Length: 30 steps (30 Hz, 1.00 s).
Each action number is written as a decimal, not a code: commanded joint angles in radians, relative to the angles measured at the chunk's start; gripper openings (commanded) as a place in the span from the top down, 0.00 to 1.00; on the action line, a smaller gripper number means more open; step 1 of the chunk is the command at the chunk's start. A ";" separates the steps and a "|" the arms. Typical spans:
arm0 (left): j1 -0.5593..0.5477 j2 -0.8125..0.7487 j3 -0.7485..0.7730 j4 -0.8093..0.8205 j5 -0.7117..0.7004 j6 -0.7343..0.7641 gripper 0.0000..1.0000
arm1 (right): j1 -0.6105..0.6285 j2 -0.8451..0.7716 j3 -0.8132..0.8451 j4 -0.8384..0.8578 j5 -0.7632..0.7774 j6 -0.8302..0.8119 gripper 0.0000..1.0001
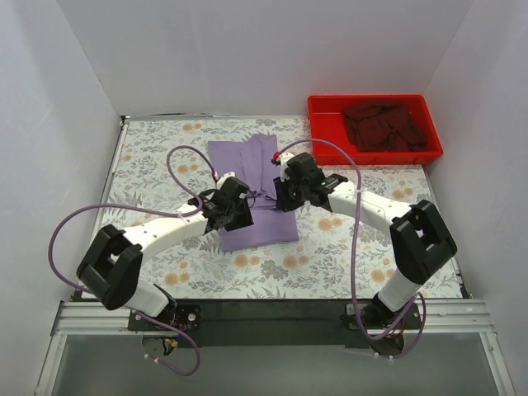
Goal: Fold and stack the t-shirts
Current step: Fold the tshirt
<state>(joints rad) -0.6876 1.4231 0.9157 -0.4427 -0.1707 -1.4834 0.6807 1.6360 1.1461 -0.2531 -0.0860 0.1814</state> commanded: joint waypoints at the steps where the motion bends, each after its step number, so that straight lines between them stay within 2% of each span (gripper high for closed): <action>1: -0.038 0.074 -0.032 0.019 0.020 -0.044 0.66 | 0.016 0.045 -0.057 0.127 -0.053 0.041 0.75; 6: -0.069 0.157 -0.029 -0.005 0.057 -0.046 0.66 | 0.017 0.091 -0.079 0.193 -0.058 0.043 0.76; 12: -0.078 0.160 -0.063 -0.034 0.074 -0.055 0.64 | 0.014 0.185 -0.011 0.207 0.005 -0.002 0.76; 19: -0.095 0.122 -0.101 -0.044 0.092 -0.064 0.62 | -0.050 0.376 0.242 0.221 0.072 -0.048 0.76; 20: -0.096 0.111 -0.104 -0.045 0.097 -0.063 0.61 | -0.079 0.389 0.320 0.222 0.040 -0.042 0.75; 22: -0.101 0.093 -0.120 -0.053 0.097 -0.069 0.60 | -0.105 0.395 0.381 0.230 -0.056 -0.037 0.74; 24: -0.101 0.050 -0.135 -0.060 0.093 -0.087 0.60 | -0.104 0.377 0.425 0.233 -0.079 -0.057 0.71; 28: -0.101 -0.067 -0.162 -0.059 0.060 -0.136 0.57 | -0.099 0.276 0.325 0.250 -0.300 -0.037 0.68; 30: -0.101 -0.142 -0.170 -0.057 0.039 -0.158 0.57 | -0.087 0.234 0.194 0.345 -0.384 0.002 0.65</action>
<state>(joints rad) -0.7830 1.4002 0.7528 -0.4839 -0.0952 -1.5936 0.5575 1.9625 1.4628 -0.0078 -0.2634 0.1566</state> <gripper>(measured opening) 0.427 0.339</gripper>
